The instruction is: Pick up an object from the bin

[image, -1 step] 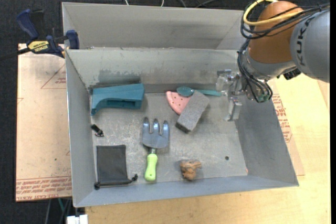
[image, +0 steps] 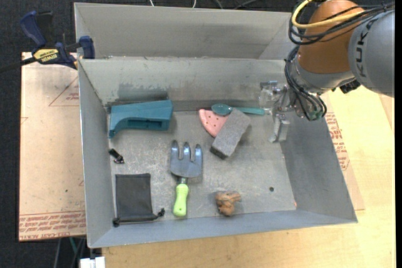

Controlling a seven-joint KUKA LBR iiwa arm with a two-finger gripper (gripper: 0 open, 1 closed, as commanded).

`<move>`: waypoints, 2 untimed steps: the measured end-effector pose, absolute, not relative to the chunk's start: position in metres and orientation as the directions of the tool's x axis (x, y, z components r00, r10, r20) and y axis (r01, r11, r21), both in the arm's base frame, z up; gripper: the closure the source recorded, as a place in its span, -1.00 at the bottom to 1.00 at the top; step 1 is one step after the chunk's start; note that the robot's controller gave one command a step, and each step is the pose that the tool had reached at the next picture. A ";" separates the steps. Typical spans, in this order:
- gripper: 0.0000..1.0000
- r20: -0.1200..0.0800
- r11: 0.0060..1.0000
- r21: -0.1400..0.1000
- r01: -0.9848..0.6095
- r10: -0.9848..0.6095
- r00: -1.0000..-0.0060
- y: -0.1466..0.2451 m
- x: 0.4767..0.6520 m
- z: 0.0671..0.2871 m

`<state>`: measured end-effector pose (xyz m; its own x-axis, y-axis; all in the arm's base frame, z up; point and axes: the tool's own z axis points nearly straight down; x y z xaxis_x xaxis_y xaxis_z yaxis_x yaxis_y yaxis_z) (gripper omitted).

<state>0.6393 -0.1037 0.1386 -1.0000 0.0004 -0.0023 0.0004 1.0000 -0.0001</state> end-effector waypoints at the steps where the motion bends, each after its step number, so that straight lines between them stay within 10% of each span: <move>1: -1.00 -0.007 0.985 -0.003 -0.174 -0.174 -0.985 -0.059 0.640 0.104; 2: -1.00 -0.005 0.944 0.001 -0.330 -0.330 -0.944 -0.026 0.642 0.091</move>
Offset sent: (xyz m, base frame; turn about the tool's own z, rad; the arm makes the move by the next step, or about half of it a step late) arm 0.0050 0.0624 -0.0290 -0.4068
